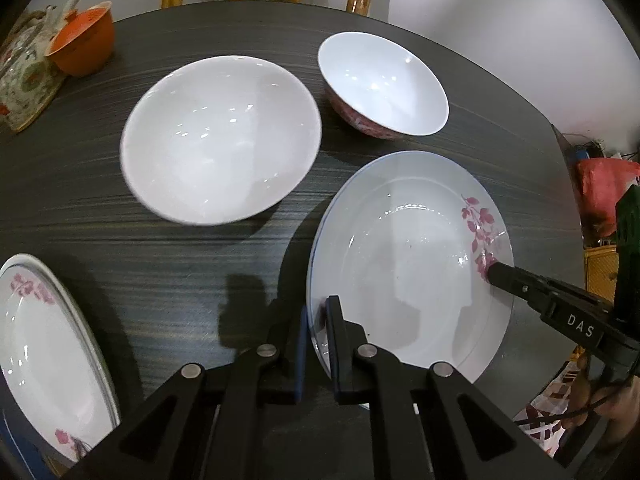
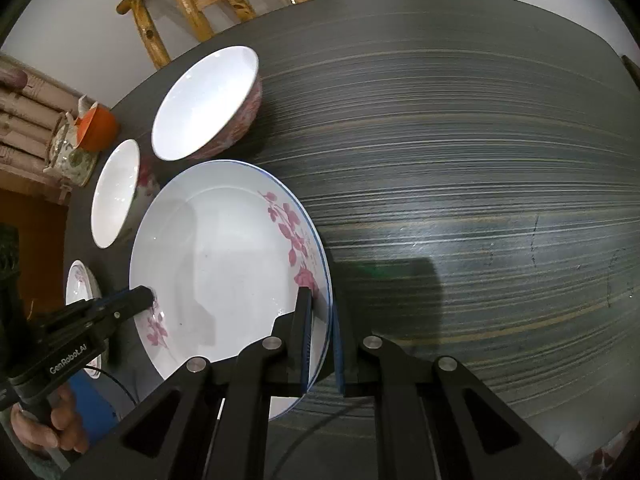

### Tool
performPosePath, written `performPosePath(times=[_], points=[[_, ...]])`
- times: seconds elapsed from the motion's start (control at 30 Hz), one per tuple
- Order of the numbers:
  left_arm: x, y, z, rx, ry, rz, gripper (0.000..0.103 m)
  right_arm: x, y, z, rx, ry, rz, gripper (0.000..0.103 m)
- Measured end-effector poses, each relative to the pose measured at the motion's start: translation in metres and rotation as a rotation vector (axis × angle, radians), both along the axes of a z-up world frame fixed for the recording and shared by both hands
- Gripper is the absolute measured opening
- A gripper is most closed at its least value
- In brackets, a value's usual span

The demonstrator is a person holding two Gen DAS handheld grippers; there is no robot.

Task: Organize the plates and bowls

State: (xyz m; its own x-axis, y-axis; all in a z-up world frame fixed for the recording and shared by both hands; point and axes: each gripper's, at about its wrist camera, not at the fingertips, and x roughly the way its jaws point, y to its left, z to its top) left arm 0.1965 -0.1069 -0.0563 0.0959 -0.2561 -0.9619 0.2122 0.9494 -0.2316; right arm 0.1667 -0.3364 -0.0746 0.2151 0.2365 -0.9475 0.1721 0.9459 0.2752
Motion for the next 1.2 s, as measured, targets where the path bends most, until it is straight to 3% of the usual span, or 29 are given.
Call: performPosePath(times=[1.2], points=[[-0.04, 0.079, 0.027, 0.017, -0.078, 0.155, 0.009, -0.028, 0.13, 0.04, -0.011, -0.055, 0.162, 0.01]])
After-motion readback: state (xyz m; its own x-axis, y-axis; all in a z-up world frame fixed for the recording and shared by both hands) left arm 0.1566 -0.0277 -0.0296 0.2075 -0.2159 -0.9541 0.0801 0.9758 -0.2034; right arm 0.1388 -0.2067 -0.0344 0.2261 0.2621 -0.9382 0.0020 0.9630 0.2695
